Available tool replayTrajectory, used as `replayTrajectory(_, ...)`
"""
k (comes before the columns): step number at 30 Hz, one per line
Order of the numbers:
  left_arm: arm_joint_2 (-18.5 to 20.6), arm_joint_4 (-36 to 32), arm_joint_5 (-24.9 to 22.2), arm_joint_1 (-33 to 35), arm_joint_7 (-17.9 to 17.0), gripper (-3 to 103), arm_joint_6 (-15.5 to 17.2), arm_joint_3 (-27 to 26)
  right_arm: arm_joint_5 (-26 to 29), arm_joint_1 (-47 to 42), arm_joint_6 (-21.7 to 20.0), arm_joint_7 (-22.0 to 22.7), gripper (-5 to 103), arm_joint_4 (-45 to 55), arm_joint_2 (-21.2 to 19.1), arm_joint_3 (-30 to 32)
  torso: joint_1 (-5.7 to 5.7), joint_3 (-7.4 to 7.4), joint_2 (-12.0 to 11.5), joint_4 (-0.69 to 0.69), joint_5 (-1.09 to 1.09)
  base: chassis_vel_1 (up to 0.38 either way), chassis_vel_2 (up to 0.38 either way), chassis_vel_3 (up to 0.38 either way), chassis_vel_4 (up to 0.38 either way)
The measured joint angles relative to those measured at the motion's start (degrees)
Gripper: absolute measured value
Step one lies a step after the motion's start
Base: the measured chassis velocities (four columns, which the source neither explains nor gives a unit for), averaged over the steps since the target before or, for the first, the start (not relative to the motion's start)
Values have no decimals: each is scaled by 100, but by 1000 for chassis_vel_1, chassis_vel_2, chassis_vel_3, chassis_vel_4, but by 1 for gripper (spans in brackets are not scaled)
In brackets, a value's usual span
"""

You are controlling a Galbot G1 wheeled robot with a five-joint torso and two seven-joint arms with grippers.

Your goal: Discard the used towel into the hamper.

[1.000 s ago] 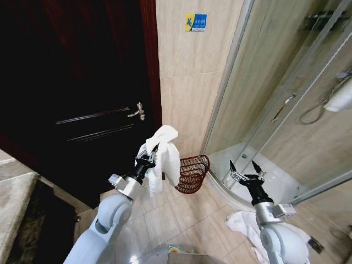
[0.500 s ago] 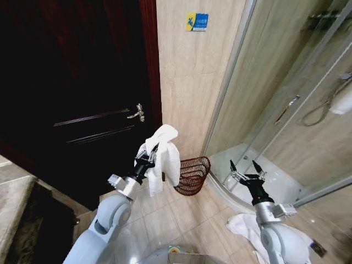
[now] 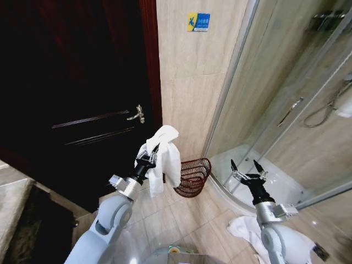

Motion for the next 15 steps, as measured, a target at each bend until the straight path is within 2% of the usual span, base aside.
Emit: replayTrajectory(15,-30,25,30,10,17,9,-36,24,-27,-3,2,41,100,-13,-2,4,1,0,0,0,0,-56,49,54,-54)
